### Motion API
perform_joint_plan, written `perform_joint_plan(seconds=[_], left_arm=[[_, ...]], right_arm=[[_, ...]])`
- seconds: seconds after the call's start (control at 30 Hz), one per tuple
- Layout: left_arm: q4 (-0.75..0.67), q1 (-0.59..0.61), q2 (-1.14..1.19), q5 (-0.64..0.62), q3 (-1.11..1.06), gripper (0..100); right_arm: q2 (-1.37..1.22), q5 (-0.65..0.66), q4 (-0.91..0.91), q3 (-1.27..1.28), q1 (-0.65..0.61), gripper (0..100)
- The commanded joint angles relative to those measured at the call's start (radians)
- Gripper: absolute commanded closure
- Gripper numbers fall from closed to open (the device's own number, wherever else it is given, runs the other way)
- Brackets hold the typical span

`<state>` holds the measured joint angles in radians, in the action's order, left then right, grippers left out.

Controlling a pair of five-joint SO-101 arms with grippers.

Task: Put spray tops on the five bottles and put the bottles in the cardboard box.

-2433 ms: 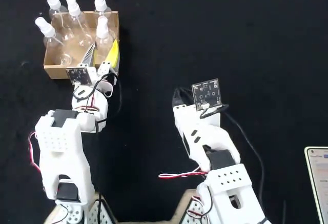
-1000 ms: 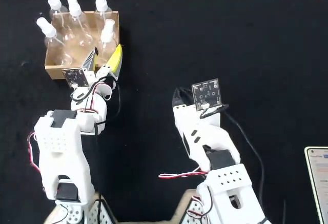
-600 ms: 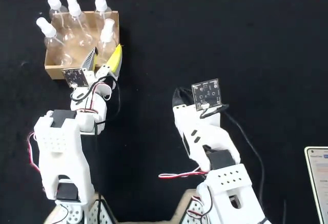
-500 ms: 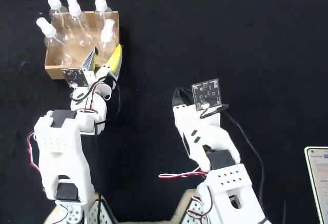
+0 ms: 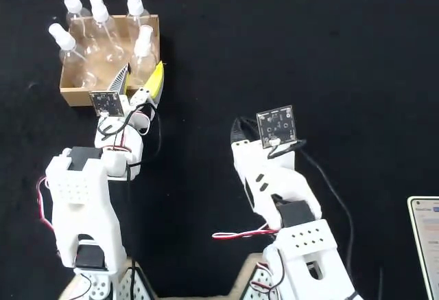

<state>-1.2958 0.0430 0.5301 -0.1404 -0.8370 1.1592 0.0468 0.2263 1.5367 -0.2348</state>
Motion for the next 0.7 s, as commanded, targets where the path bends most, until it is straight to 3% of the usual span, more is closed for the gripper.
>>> perform_joint_plan(seconds=[0.0,0.67], left_arm=[[-0.012,-0.001,-0.018,-0.003,0.028,73],[-0.069,-0.002,-0.083,0.008,-0.021,73]], right_arm=[[0.018,0.008,-0.032,-0.008,-0.003,98.6],[0.018,0.008,-0.032,-0.012,-0.003,98.6]])
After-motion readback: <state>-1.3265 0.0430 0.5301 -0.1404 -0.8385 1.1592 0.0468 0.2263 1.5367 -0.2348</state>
